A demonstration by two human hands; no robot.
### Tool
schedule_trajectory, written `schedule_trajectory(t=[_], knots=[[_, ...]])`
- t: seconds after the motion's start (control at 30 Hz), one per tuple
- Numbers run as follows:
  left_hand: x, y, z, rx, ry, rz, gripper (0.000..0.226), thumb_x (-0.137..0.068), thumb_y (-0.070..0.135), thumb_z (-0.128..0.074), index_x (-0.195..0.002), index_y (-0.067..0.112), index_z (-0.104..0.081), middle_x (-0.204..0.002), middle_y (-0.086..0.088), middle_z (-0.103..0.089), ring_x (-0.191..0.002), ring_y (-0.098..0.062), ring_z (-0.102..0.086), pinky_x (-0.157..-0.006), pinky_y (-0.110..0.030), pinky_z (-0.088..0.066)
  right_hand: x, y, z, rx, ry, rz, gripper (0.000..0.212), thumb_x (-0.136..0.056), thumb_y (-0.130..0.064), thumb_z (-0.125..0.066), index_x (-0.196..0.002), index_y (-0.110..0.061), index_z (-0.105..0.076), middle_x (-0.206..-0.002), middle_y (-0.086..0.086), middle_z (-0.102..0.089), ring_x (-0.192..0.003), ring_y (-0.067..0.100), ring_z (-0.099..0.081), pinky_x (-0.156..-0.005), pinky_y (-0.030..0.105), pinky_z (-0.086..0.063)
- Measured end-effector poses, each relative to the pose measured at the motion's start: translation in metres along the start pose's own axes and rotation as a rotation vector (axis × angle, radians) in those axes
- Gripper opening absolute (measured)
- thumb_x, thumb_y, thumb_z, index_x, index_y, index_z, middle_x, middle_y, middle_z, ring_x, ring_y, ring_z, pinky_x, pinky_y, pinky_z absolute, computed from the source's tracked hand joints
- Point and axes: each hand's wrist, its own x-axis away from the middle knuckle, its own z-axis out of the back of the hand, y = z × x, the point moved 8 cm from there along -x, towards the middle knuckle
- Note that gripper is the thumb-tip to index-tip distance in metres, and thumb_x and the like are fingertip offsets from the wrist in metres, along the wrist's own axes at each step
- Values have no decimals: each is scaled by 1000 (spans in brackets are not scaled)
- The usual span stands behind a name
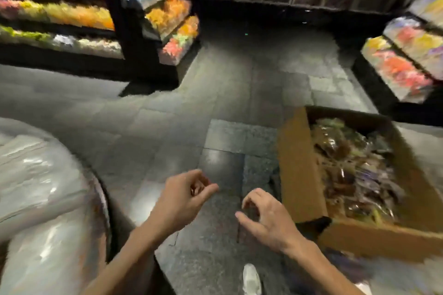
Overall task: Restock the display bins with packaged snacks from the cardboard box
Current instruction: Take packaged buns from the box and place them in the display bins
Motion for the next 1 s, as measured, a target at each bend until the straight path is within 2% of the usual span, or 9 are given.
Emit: schedule_trajectory(t=[0.1, 0.27, 0.43, 0.6, 0.73, 0.8, 0.87, 0.93, 1.0], knots=[[-51, 51, -104, 9, -206, -78, 19, -88, 40, -73, -76, 27, -65, -61, 9, -57, -58, 1, -53, -54, -14, -37, 28, 96, 45, -31, 86, -225, 28, -85, -53, -53, -87, -26, -52, -89, -9, -51, -87, 10, -51, -78, 28, -42], [-126, 116, -249, -33, -444, -86, 23, -92, 42, -68, -84, 20, -65, -71, 6, -64, -69, -10, -60, -65, -30, -46, 58, 246, 100, -51, 188, -545, 16, -92, -38, -65, -89, -24, -56, -90, -8, -57, -86, 10, -54, -76, 27, -43], [-198, 149, -368, -8, -537, -6, 24, -91, 36, -70, -102, 15, -69, -85, 7, -67, -81, -10, -63, -69, -23, -48, 66, 382, 139, -92, 161, -793, 15, -93, -36, -65, -99, -24, -59, -101, -8, -61, -96, 13, -57, -78, 28, -45], [-246, 152, -480, -82, -686, 86, 38, -92, 36, -68, -124, 17, -60, -116, -1, -67, -104, -19, -63, -89, -32, -52, 84, 508, 143, -16, 4, -1010, 41, -98, -35, -60, -131, -12, -53, -134, 7, -56, -127, 25, -51, -101, 34, -42], [-275, 153, -547, -257, -750, -14, 72, -89, 34, -71, -149, 17, -36, -147, -6, -47, -136, -25, -44, -112, -39, -38, 112, 573, 133, -52, -72, -1183, 56, -104, -27, -47, -152, -7, -28, -159, 17, -30, -146, 34, -29, -118, 42, -28], [-287, 156, -571, -352, -760, -93, 88, -86, 35, -75, -155, 18, -23, -158, -6, -31, -145, -27, -32, -119, -43, -30, 124, 595, 130, -87, -85, -1269, 60, -104, -23, -45, -155, -7, -19, -161, 20, -21, -147, 39, -24, -119, 46, -26], [-294, 160, -589, -442, -778, -173, 99, -85, 38, -76, -158, 21, -12, -164, -3, -17, -150, -28, -19, -122, -45, -24, 135, 613, 126, -165, -89, -1366, 61, -103, -27, -48, -154, -9, -18, -160, 20, -23, -145, 40, -29, -118, 46, -29], [-299, 160, -603, -498, -783, -228, 104, -82, 43, -78, -158, 22, -10, -165, -4, -14, -151, -28, -17, -122, -46, -22, 145, 630, 118, -285, -81, -1449, 74, -97, -37, -59, -153, -15, -17, -155, 17, -34, -137, 38, -41, -114, 48, -36], [-302, 158, -612, -518, -787, -233, 106, -78, 49, -79, -156, 22, -12, -162, -6, -20, -147, -30, -25, -120, -49, -27, 152, 640, 113, -344, -93, -1499, 94, -87, -49, -71, -155, -16, -15, -149, 16, -45, -133, 37, -47, -111, 50, -40]])
